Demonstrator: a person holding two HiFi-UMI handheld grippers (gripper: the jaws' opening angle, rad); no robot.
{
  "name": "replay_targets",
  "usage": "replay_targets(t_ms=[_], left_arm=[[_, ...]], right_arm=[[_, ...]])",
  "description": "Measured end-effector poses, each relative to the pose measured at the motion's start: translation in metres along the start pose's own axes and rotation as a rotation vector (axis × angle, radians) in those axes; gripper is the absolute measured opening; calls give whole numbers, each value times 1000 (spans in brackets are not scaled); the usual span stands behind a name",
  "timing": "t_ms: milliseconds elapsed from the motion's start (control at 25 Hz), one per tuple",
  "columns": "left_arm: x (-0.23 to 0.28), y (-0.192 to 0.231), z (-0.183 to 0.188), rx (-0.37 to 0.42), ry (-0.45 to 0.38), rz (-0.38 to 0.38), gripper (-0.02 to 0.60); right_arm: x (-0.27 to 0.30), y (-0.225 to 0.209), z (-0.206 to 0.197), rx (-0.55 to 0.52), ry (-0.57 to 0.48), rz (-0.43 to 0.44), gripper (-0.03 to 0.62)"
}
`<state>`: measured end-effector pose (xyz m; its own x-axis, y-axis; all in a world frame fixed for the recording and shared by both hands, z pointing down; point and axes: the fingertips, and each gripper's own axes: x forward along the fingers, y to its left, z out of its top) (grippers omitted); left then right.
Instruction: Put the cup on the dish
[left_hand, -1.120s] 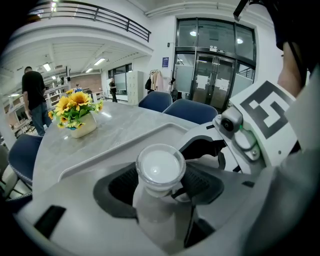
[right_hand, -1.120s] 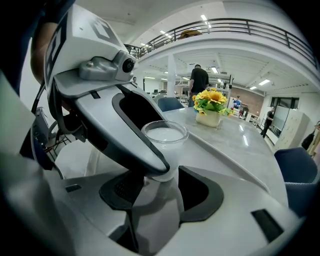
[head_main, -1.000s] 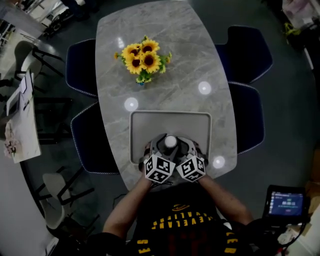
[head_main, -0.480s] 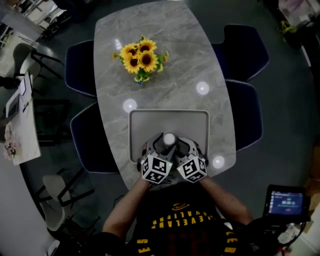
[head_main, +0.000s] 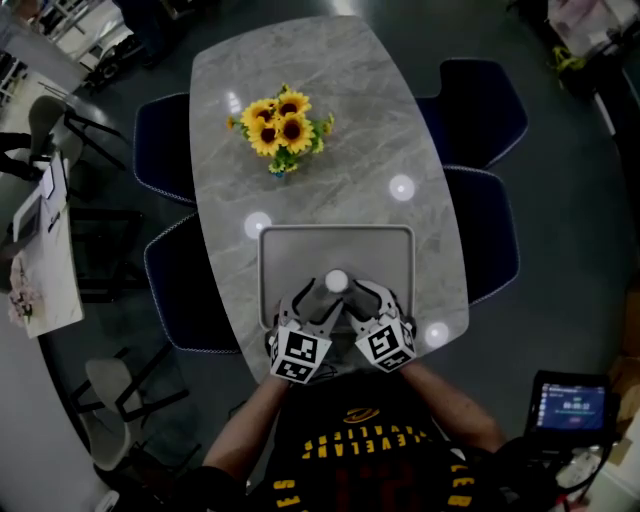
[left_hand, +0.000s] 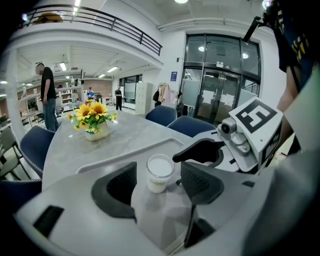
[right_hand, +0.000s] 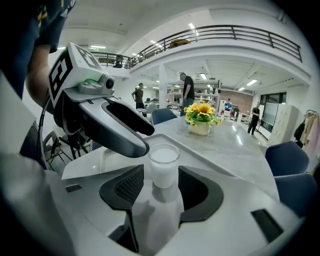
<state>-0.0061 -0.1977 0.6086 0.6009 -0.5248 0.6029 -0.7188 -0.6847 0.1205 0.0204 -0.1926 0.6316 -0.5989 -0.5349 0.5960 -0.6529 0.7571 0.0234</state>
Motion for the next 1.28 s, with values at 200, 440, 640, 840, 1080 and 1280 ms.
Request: replay_targets(t_ms=[200,440,640,840,1080,1280], left_arm=[[-11,-1,23,0,-48,-2,265],[-38,-6,47,-17,-116,4,265],[-56,-9,66,-48,-184,-1,265],[-98,-25,91,-94,-265,-41,265],[-121,-29,115,-98,-339,-34,145],[-131,-35,135,-96,-376,-39,87]], right_arm=[[-8,-8,4,80,-40,-22,218],[-35,-12,43,158,-140,-17,218],[-55,-18,74,172,-220,-24,216],[-95,-5,104,183,-302,-36,99],[-124,-11,130,214,-370,-64,64],[-138,-16,149,235,-425,-50,8]])
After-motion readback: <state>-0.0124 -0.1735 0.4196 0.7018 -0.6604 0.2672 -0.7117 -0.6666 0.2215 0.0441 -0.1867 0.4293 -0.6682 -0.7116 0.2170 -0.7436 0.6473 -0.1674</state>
